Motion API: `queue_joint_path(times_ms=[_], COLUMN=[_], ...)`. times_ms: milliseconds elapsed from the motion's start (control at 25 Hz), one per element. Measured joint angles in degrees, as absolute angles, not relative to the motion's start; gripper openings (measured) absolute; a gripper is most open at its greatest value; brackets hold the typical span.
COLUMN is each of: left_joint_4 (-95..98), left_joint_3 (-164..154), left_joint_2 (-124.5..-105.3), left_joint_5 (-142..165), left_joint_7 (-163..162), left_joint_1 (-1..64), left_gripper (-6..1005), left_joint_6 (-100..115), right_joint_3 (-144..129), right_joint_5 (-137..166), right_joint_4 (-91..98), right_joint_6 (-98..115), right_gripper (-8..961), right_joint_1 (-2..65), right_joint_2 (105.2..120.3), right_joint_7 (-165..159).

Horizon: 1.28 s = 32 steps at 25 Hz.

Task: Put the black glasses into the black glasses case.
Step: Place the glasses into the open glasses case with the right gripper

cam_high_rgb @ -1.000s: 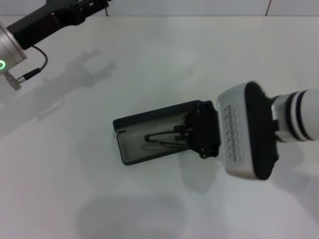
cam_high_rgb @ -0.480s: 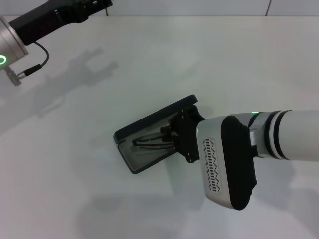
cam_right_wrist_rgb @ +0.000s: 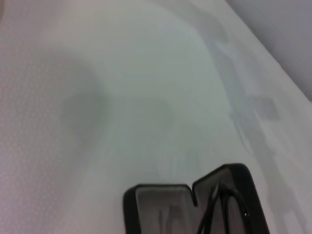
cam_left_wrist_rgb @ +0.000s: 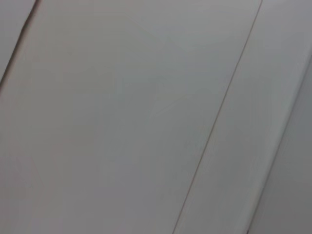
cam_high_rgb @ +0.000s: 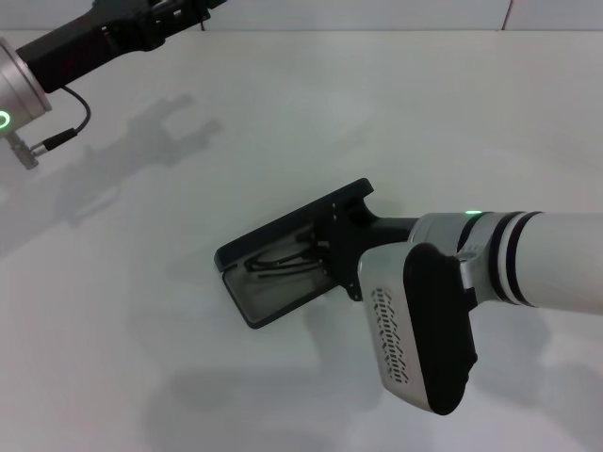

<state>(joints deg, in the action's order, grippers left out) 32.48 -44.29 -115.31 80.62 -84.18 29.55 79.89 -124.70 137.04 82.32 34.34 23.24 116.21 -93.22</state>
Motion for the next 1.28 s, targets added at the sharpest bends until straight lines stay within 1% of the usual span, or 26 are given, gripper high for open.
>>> queue_joint_path(times_ms=[480, 800, 1040, 1160, 1280], left_joint_4=[32.42, 32.43, 32.43, 32.43, 32.43], left_joint_3=[-44.29, -44.24, -44.24, -44.19, -44.27], left_joint_2=[-115.54, -115.80, -115.84, -115.78, -115.65], left_joint_5=[80.62, 80.60, 80.59, 80.59, 81.86], left_joint_7=[-83.68, -83.56, -83.50, -83.50, -83.61], left_joint_1=[30.06, 30.05, 29.17, 28.87, 29.25], left_gripper=[893, 894, 894, 893, 893], left_joint_6=[79.77, 79.80, 79.83, 79.78, 79.51], right_joint_3=[-129.44, -130.79, -130.35, -128.63, -123.44], right_joint_5=[139.89, 139.82, 138.28, 134.71, 128.79], right_joint_4=[77.27, 76.47, 77.92, 79.77, 81.98], right_joint_6=[21.12, 19.83, 19.61, 22.09, 31.65], right_gripper=[120, 121, 224, 225, 228], right_joint_1=[22.04, 21.95, 20.22, 19.72, 19.55], right_joint_2=[116.19, 116.19, 116.17, 115.97, 115.75], right_joint_7=[-89.47, -89.39, -89.59, -89.69, -89.55])
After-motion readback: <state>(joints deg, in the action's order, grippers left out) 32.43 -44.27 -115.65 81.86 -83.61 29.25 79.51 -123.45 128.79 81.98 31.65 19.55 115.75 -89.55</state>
